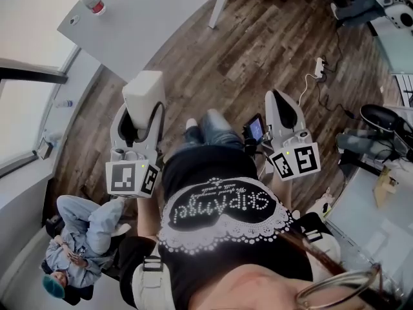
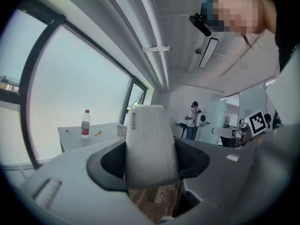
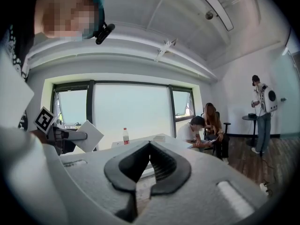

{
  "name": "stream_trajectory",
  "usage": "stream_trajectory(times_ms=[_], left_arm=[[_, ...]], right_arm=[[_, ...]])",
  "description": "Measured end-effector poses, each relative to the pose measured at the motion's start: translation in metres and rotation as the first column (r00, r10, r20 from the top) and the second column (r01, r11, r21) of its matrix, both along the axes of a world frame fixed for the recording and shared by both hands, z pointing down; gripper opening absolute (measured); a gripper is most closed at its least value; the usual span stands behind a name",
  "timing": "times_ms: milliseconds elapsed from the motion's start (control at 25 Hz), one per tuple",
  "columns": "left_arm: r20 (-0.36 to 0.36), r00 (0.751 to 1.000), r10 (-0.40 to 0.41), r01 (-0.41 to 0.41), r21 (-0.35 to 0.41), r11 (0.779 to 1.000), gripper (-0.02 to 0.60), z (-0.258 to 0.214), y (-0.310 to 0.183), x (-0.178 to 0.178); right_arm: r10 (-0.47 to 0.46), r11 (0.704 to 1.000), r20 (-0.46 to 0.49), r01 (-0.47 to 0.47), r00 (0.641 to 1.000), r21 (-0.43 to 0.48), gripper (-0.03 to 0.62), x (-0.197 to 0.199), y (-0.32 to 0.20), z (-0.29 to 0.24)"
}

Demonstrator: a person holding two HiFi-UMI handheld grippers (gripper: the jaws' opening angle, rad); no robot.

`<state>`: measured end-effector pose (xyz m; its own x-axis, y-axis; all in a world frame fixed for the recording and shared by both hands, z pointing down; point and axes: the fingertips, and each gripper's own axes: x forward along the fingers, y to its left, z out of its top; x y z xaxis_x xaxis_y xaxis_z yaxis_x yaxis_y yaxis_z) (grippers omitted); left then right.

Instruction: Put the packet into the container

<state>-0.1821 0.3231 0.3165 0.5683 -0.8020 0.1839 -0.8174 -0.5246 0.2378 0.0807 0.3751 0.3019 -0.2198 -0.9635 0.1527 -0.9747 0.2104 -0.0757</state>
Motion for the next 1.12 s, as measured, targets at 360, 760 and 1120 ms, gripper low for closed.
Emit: stream_trajectory(times_ms=[360,760,1120], left_arm=[[0.008,1.0,0.0,0.0,-0.035,0.999,0.279,0.006,-0.018,0.007],[-0.001,0.997,-0.073,0.073,-0.046,0.996,0.279,0.004,-0.06,0.019],[-0.006,0.995,-0.096,0.096,-0.029,0.995,0.279,0.003,-0.097,0.037]], right_arm=[[-0.008,1.0,0.015,0.009,1.0,-0.023,0.002,0.005,-0.024,0.007],[-0.13,0.991,0.041,0.131,0.991,-0.022,0.002,0.005,-0.089,0.007],[-0.16,0.987,0.035,0.161,0.986,-0.008,0.002,0.023,-0.132,0.006]])
